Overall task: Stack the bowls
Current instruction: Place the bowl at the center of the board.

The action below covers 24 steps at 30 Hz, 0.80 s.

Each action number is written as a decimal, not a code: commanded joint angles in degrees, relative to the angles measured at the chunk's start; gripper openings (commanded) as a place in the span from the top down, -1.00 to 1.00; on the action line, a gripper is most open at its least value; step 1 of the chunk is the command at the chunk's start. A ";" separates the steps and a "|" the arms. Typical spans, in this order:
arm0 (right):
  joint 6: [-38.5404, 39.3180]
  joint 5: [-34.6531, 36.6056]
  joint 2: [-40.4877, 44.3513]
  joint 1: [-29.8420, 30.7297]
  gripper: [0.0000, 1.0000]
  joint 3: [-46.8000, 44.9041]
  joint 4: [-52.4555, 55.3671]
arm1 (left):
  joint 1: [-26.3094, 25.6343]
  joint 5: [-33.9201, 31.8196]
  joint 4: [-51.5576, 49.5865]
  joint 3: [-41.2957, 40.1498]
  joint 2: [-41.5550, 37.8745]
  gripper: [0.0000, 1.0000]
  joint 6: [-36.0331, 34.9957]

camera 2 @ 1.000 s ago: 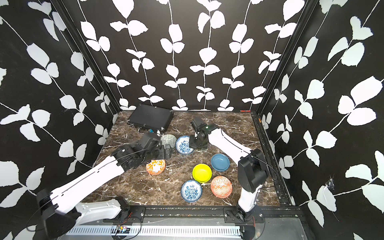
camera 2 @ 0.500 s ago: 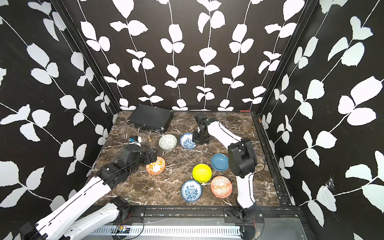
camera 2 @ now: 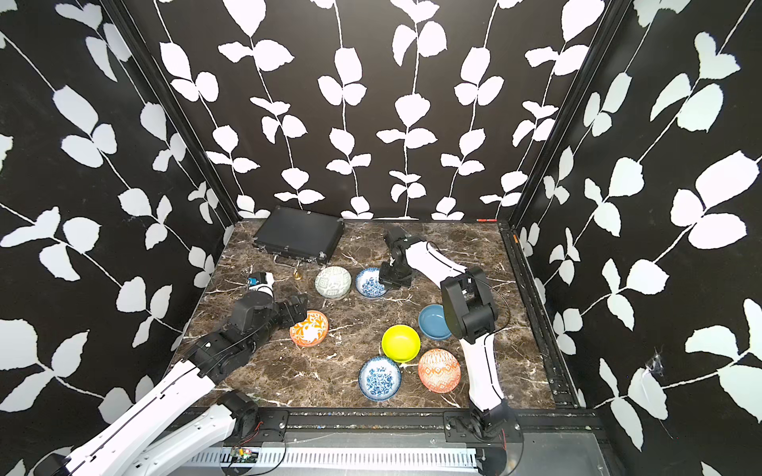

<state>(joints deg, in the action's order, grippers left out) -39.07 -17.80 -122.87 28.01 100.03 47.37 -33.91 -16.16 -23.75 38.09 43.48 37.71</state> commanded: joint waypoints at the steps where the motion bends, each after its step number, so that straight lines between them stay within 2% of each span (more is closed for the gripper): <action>1: -0.97 -1.08 -0.74 -0.13 1.00 1.80 -1.77 | 0.60 -0.89 1.40 -0.47 0.48 -0.84 -0.01; 24: -3.42 2.60 -2.46 2.78 1.00 3.18 0.00 | 1.18 -0.63 1.60 -0.38 1.47 -0.80 -0.01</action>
<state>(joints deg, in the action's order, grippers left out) -41.58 -15.29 -124.95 29.95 102.30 47.64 -33.21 -16.16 -23.20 38.09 44.95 37.74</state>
